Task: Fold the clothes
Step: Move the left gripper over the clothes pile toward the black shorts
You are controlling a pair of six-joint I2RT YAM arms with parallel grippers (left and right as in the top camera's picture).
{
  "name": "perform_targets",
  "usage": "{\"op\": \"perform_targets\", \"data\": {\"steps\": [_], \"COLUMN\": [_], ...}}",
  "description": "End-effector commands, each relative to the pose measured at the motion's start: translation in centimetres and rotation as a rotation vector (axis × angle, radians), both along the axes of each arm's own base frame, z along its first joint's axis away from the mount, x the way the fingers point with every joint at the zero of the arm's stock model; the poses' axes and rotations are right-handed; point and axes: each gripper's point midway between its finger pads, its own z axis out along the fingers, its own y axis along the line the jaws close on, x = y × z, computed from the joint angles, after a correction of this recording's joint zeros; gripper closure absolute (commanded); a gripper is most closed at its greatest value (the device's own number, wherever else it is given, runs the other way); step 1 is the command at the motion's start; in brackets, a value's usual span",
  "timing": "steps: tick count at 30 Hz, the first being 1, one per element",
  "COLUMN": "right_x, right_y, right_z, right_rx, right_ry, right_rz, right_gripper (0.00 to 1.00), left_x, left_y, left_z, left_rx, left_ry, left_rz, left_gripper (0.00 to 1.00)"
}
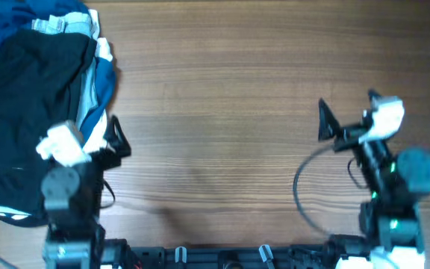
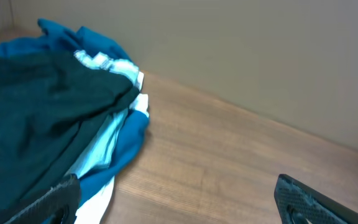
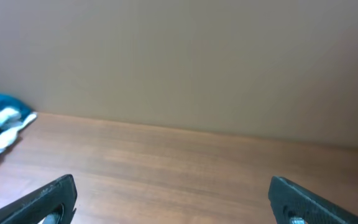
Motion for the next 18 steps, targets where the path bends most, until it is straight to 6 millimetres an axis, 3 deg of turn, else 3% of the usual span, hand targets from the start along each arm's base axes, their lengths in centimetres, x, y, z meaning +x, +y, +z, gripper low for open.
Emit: {"op": "perform_targets", "data": {"steps": [1,3,6,9,13,16,18], "right_x": [3.1,4.5,6.4,7.4,7.7,7.4,7.5], "right_y": [1.2,1.2,1.0,2.2,3.8,4.8,4.8], "right_z": [0.6,-0.5,-2.9,-5.1,-7.1,-7.3,-7.4], "right_rx": [0.008,0.022,0.042,0.083,0.139,0.170,0.171], "right_ry": [0.132,0.240,0.412,0.492,0.559,0.568,0.572], "right_rz": [0.088,0.090,0.091,0.160,0.261,0.322,0.325], "right_gripper": [0.00,0.00,0.00,0.00,0.00,0.00,0.00], "left_x": [3.1,4.4,6.0,7.2,9.1,8.4,6.8], "left_y": [0.4,0.5,1.6,2.5,3.3,6.7,9.5], "left_z": [2.2,2.0,0.0,-2.9,-9.5,-12.1,-13.7], "left_rx": [0.031,0.043,0.150,0.174,0.165,0.255,0.202], "left_ry": [0.119,0.213,0.470,0.637,0.817,0.935,1.011], "left_rz": [0.001,-0.006,-0.017,-0.013,-0.009,0.132,0.232], "left_gripper": [0.00,0.00,0.00,0.00,0.00,0.00,0.00]}}
